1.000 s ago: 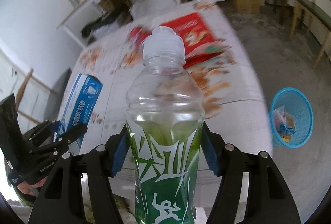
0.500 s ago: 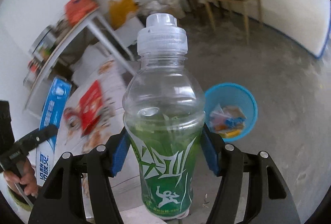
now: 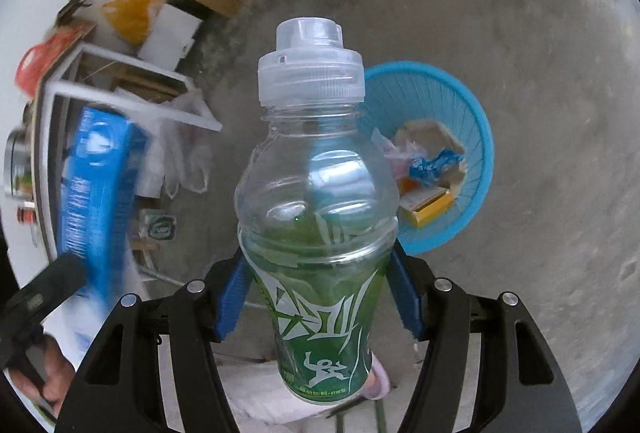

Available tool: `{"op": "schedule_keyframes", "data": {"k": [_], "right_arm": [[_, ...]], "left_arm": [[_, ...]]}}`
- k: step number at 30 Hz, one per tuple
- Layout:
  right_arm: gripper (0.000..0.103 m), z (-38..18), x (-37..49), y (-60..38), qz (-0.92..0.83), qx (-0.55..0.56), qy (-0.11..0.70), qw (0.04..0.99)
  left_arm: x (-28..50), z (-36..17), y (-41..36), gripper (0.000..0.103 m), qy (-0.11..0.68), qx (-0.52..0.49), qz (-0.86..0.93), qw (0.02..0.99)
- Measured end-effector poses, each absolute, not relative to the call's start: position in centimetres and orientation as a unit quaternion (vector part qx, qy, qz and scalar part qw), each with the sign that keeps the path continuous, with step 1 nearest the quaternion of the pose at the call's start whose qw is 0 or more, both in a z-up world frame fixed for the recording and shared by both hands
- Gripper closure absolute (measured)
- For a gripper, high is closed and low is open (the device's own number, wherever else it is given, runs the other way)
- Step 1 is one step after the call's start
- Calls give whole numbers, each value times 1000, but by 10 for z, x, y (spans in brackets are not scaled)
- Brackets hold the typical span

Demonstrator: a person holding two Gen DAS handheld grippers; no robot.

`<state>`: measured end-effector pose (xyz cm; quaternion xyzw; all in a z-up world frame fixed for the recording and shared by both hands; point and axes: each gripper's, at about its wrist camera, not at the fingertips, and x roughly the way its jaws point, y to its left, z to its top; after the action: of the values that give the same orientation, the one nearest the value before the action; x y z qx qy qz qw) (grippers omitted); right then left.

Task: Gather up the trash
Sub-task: 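Carry box and bottle to the blue wastebasket and open both grippers, then return both grippers to the table toward the red can and snack bag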

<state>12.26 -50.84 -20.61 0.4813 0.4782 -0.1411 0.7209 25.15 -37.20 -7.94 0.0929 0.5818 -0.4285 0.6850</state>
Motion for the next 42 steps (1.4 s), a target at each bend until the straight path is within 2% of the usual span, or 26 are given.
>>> {"op": "schedule_keyframes", "data": {"k": [3,8,11,14,17,28,35,38,42], "right_arm": [[42,-243,143,-524,-156,485,501,700],[41,-298,162,-544,-184,491,527,669],[40,-311,168,-546,-207,494,519,666],[33,-318,165,-546,-216,499,503,672],[32,-314,153,-546,-227,505,484,678],[32,-266,82,-513,-213,522,433,703],[32,-190,54,-451,-178,461,420,761],[27,-155,55,-424,-161,425,415,788],[27,-107,72,-391,-120,389,397,822]], "left_arm": [[258,-83,-385,22,571,86,-412,705],[262,-67,-364,22,555,72,-412,719],[256,-50,-335,22,539,69,-416,729],[249,-31,-299,22,517,60,-417,745],[238,-12,-257,21,500,34,-417,759],[199,34,-105,20,427,-18,-369,825],[176,34,-9,20,394,-30,-283,874],[166,26,32,19,396,-45,-242,885],[155,10,74,19,400,-71,-186,895]]}}
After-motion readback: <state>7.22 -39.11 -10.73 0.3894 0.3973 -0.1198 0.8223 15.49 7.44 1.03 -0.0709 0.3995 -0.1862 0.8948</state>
